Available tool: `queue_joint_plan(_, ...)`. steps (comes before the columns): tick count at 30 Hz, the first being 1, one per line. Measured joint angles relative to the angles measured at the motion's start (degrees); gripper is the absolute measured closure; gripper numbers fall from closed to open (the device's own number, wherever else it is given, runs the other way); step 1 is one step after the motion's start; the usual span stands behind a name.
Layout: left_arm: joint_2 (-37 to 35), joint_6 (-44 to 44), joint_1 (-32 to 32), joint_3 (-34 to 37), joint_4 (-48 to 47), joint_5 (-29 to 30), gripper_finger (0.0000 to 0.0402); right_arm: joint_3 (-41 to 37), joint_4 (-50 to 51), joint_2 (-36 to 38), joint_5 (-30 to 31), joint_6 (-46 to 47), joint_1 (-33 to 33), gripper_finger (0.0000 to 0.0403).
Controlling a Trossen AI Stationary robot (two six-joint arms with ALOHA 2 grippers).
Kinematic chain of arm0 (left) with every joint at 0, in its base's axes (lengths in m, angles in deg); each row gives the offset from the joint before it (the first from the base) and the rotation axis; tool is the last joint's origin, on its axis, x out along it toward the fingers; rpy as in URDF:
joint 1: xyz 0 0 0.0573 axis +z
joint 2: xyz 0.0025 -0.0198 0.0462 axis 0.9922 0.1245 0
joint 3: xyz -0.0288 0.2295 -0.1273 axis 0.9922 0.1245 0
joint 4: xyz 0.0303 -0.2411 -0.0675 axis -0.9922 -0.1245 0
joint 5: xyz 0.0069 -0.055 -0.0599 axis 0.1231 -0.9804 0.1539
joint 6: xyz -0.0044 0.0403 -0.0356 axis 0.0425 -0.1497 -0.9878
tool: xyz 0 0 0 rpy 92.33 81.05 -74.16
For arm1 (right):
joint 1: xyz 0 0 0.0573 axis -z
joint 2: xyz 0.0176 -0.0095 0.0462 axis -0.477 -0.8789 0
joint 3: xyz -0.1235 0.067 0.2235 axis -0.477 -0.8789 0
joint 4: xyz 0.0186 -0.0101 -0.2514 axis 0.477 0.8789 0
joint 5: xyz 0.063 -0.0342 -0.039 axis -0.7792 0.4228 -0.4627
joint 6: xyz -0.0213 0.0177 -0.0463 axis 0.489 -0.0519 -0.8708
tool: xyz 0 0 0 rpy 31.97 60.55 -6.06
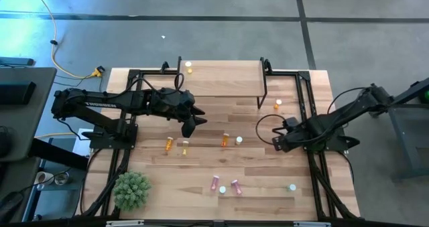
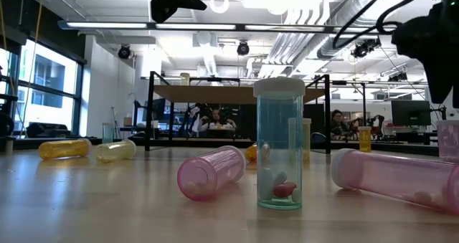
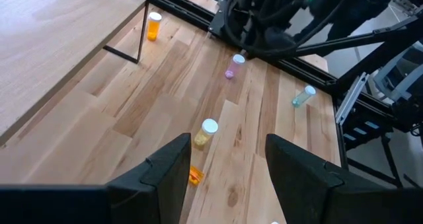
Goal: Pick and place medicine bottles onto shelf by color
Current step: Put the top pink pill bottle on the shelf
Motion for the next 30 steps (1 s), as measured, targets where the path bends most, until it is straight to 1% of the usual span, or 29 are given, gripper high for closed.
queue_joint_plan(8,0.00,0.01,0.00,0.00,-0.02,-0.01,0.0216,-0.04,-0.13,-5.14,-0.02,3.69,0.02,0.0213)
queue_joint_plan(23,0.00,0.02,0.00,0.00,-0.07,-0.02,0.0216,-0.07,-1.00,-12.54,0.24,3.63,2.03,0.0213)
queue_joint_plan(26,0.00,1.26,0.00,0.00,-0.07,0.00,0.0216,-0.07,-1.46,-13.64,0.24,3.61,2.03,0.0213)
queue_joint_plan(30,0.00,2.59,-0.01,0.00,-0.05,0.00,0.0216,-0.09,-2.90,-14.73,0.21,3.23,2.03,0.0225)
